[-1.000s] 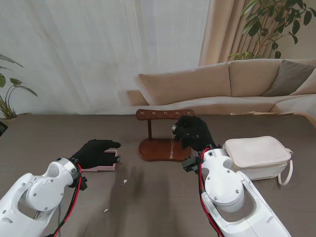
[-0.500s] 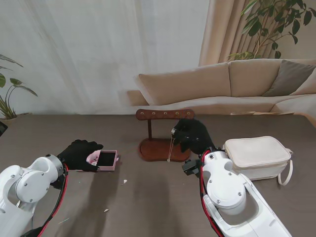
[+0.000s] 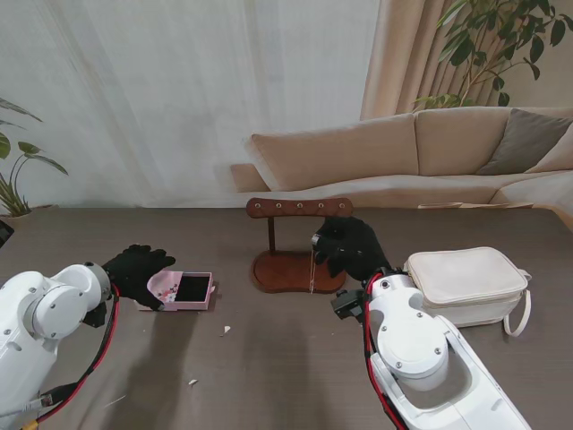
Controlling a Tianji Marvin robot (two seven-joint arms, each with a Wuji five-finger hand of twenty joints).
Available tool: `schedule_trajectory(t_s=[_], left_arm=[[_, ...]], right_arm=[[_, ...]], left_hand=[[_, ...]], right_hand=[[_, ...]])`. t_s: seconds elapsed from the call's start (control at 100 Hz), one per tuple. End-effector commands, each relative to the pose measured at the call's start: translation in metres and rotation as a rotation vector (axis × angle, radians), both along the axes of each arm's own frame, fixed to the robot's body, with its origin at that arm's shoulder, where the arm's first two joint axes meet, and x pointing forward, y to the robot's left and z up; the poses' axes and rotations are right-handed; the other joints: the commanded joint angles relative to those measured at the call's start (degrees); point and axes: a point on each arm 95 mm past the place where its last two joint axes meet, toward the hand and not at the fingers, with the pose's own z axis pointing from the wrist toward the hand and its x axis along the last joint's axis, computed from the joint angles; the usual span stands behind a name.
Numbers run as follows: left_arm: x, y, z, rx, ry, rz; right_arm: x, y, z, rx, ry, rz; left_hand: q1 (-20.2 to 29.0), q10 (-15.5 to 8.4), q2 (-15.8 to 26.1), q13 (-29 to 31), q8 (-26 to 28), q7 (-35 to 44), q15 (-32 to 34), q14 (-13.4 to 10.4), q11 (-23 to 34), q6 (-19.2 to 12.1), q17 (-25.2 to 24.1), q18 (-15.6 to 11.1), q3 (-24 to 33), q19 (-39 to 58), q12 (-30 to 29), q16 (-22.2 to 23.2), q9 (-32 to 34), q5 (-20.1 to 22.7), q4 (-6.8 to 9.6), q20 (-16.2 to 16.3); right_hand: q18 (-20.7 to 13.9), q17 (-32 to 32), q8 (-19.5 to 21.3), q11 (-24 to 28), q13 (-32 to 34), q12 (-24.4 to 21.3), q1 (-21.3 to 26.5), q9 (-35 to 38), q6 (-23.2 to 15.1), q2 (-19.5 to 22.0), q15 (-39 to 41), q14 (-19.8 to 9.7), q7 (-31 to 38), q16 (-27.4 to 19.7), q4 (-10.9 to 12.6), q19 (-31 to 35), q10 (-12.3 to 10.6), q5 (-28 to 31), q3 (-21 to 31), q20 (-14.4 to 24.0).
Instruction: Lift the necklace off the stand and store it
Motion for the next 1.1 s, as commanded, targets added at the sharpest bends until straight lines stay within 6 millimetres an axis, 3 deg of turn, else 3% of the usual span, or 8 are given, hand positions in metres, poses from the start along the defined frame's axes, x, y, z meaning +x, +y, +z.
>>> schedule_trajectory(t_s=[0.0, 0.77, 1.02, 1.09], left_arm=[[0.003, 0.001, -0.003, 0.016, 0.017, -0.005], [0.029, 0.005, -0.029, 0.159, 0.064, -0.054], [0.034, 0.003, -0.035, 0.171, 0.055, -0.043], [0.035, 0.003, -0.036, 0.18, 0.057, -0.04]], right_arm=[[-0.003, 0.002, -0.001, 0.003, 0.01, 0.015], [-0.001, 0.001, -0.008, 0.018, 0.049, 0.012], [-0.002, 0.0, -0.009, 0.023, 0.06, 0.01], [-0.002, 0.0, -0.009, 0.025, 0.063, 0.009]], left_hand=[[-2.6, -0.68, -3.33, -2.11, -0.15, -1.26, -1.57, -0.7, -0.73, 0.72, 0.1, -2.08, 1.46, -2.11, -0.89, -1.25, -2.82, -2.53, -2.45, -0.87], [-3.87, 0.17, -2.72, -2.22, -1.79, -2.79, -1.42, 0.36, -1.89, 2.2, 0.15, -2.37, 1.63, -2.1, -3.27, -2.83, -4.03, -5.42, -2.84, -0.87], [-3.22, 0.58, -2.22, -2.28, -3.79, -3.55, -1.42, 0.78, -1.95, 3.39, 0.16, -2.45, 1.38, -2.09, -4.39, -2.87, -4.14, -5.49, -2.64, -0.87], [-3.05, 0.9, -1.97, -2.32, -6.51, -3.82, -1.42, 1.07, -1.9, 3.96, 0.15, -2.4, 1.07, -2.1, -5.11, -2.89, -4.1, -5.2, -2.53, -0.87]], right_hand=[[1.42, 15.04, 1.76, 0.82, 1.62, 0.81, 2.14, 3.54, -0.16, -2.27, 1.2, -0.51, 0.28, 0.57, -0.83, 2.12, 1.32, 1.43, 2.58, 0.85], [1.53, 15.1, 1.77, 0.87, 1.6, 0.86, 2.26, 3.6, 0.01, -2.5, 1.55, -0.23, 0.3, 0.69, -0.77, 2.27, 1.51, 1.58, 2.78, 0.93], [1.7, 15.16, 1.76, 0.86, 1.57, 0.86, 2.29, 3.63, 0.08, -2.63, 1.67, -0.22, 0.29, 0.74, -0.76, 2.3, 1.57, 1.66, 2.9, 0.94], [1.72, 15.16, 1.76, 0.89, 1.56, 0.87, 2.32, 3.67, 0.15, -2.62, 1.67, -0.11, 0.29, 0.74, -0.75, 2.31, 1.62, 1.69, 2.93, 0.94]])
